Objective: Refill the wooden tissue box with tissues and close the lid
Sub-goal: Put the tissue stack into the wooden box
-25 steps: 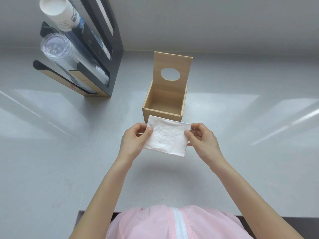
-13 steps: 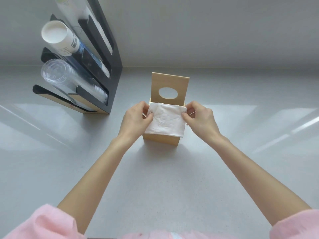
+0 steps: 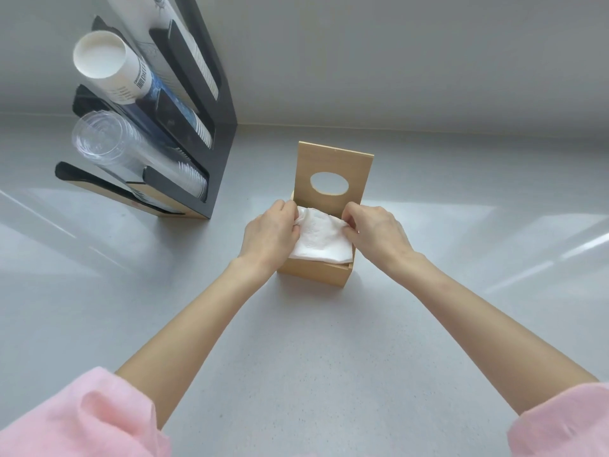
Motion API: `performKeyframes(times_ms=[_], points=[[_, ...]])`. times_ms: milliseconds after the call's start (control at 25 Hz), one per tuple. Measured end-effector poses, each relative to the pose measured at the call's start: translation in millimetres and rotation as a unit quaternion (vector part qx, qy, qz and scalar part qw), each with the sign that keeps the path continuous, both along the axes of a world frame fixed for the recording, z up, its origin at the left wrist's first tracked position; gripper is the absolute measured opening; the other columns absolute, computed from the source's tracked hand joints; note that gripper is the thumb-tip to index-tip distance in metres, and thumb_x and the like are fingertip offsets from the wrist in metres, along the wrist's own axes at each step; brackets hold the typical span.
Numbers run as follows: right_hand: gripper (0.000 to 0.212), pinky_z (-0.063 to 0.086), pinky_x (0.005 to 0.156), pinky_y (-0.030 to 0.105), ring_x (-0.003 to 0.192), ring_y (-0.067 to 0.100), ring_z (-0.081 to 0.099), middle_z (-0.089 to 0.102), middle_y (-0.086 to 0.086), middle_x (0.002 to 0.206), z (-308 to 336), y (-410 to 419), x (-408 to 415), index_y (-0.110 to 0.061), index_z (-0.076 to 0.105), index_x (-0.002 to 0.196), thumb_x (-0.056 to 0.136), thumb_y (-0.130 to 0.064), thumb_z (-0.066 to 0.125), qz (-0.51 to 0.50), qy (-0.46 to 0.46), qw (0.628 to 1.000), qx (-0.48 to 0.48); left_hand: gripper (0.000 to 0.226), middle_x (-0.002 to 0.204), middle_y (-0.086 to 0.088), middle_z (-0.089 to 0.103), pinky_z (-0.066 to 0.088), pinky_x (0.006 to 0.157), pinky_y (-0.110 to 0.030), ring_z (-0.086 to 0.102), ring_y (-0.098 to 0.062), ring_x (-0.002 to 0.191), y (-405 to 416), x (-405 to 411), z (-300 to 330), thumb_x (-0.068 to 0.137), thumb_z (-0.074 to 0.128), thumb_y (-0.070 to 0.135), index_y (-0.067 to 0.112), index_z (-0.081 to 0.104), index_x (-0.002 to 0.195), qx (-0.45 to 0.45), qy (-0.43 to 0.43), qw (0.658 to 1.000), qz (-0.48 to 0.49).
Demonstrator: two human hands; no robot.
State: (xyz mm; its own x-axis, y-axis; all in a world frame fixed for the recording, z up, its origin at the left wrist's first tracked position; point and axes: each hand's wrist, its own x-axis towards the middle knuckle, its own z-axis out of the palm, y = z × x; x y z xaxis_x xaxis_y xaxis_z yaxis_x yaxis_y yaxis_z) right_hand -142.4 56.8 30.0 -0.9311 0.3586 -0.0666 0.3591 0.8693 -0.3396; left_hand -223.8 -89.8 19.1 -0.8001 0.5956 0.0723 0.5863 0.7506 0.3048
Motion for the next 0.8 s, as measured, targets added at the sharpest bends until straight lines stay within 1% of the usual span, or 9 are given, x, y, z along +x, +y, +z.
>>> performKeyframes(times_ms=[200, 280, 360, 400, 440, 520, 640, 720, 800], points=[[0.020, 0.029, 0.057, 0.030, 0.074, 0.032, 0.046, 0.066, 0.014, 0.095, 6, 1, -8, -0.008, 0.058, 0.095, 0.083, -0.001, 0.043, 0.014, -0.062, 0.991, 0.119, 0.016, 0.097, -0.011, 0.062, 0.021, 0.062, -0.032, 0.051, -0.029, 0.098, 13, 3, 0, 0.090, 0.042, 0.008, 0.005, 0.056, 0.096, -0.122, 0.067, 0.989, -0.056], [0.020, 0.022, 0.048, 0.025, 0.086, 0.034, 0.056, 0.066, 0.013, 0.102, 6, -4, -12, -0.006, 0.059, 0.097, 0.083, 0.002, 0.046, 0.041, -0.113, 0.979, 0.163, 0.003, 0.084, -0.009, 0.068, 0.015, 0.051, -0.030, 0.057, -0.028, 0.087, 17, 2, -2, 0.080, 0.056, 0.005, 0.008, 0.057, 0.078, -0.163, 0.092, 0.979, -0.075], [0.013, 0.016, 0.044, 0.024, 0.099, 0.031, 0.060, 0.066, 0.011, 0.106, 5, -12, -17, -0.005, 0.055, 0.077, 0.082, 0.006, 0.049, 0.066, -0.162, 0.967, 0.185, 0.034, 0.071, -0.005, 0.069, 0.002, 0.044, -0.027, 0.060, -0.024, 0.077, 23, 1, -2, 0.065, 0.068, 0.004, 0.012, 0.036, 0.054, -0.211, 0.147, 0.963, -0.086], [0.023, 0.016, 0.044, 0.024, 0.101, 0.029, 0.060, 0.067, 0.009, 0.106, 3, -14, -20, -0.008, 0.046, 0.064, 0.082, 0.006, 0.051, 0.070, -0.176, 0.961, 0.199, 0.043, 0.077, -0.006, 0.070, 0.001, 0.045, -0.025, 0.059, -0.024, 0.083, 26, 0, -3, 0.068, 0.064, 0.000, 0.012, 0.026, 0.052, -0.235, 0.134, 0.958, -0.100], [0.033, 0.018, 0.044, 0.023, 0.101, 0.027, 0.061, 0.068, 0.007, 0.105, 3, -17, -21, -0.011, 0.038, 0.057, 0.081, 0.006, 0.053, 0.071, -0.188, 0.956, 0.214, 0.046, 0.086, -0.008, 0.069, 0.003, 0.046, -0.025, 0.056, -0.026, 0.091, 29, 0, -5, 0.073, 0.057, -0.004, 0.013, 0.019, 0.053, -0.241, 0.105, 0.958, -0.112], [0.032, 0.022, 0.048, 0.024, 0.102, 0.025, 0.060, 0.068, 0.006, 0.105, 3, -18, -24, -0.012, 0.041, 0.058, 0.081, 0.006, 0.053, 0.081, -0.193, 0.950, 0.234, 0.040, 0.097, -0.010, 0.068, 0.006, 0.046, -0.025, 0.054, -0.028, 0.098, 33, -4, -7, 0.079, 0.050, -0.005, 0.012, 0.022, 0.056, -0.266, 0.077, 0.954, -0.111], [0.027, 0.023, 0.047, 0.023, 0.105, 0.025, 0.058, 0.068, 0.008, 0.107, 4, -17, -26, -0.012, 0.046, 0.062, 0.080, 0.007, 0.053, 0.078, -0.206, 0.946, 0.239, 0.011, 0.102, -0.010, 0.067, 0.009, 0.046, -0.023, 0.054, -0.028, 0.102, 34, -5, -5, 0.082, 0.051, -0.002, 0.008, 0.053, 0.085, -0.276, 0.075, 0.951, -0.120], [0.038, 0.018, 0.044, 0.022, 0.105, 0.026, 0.058, 0.067, 0.008, 0.107, 3, -15, -25, -0.012, 0.034, 0.053, 0.080, 0.007, 0.054, 0.071, -0.202, 0.949, 0.233, 0.015, 0.104, -0.010, 0.067, 0.011, 0.046, -0.023, 0.054, -0.027, 0.104, 32, -3, -4, 0.087, 0.053, 0.008, 0.005, 0.055, 0.102, -0.273, 0.069, 0.952, -0.118], [0.029, 0.016, 0.044, 0.023, 0.104, 0.028, 0.057, 0.067, 0.010, 0.108, 0, -11, -23, -0.010, 0.042, 0.059, 0.081, 0.006, 0.052, 0.063, -0.181, 0.959, 0.211, 0.021, 0.107, -0.010, 0.066, 0.020, 0.050, -0.025, 0.053, -0.027, 0.105, 30, -3, -3, 0.089, 0.054, 0.017, 0.004, 0.053, 0.106, -0.263, 0.071, 0.956, -0.107]])
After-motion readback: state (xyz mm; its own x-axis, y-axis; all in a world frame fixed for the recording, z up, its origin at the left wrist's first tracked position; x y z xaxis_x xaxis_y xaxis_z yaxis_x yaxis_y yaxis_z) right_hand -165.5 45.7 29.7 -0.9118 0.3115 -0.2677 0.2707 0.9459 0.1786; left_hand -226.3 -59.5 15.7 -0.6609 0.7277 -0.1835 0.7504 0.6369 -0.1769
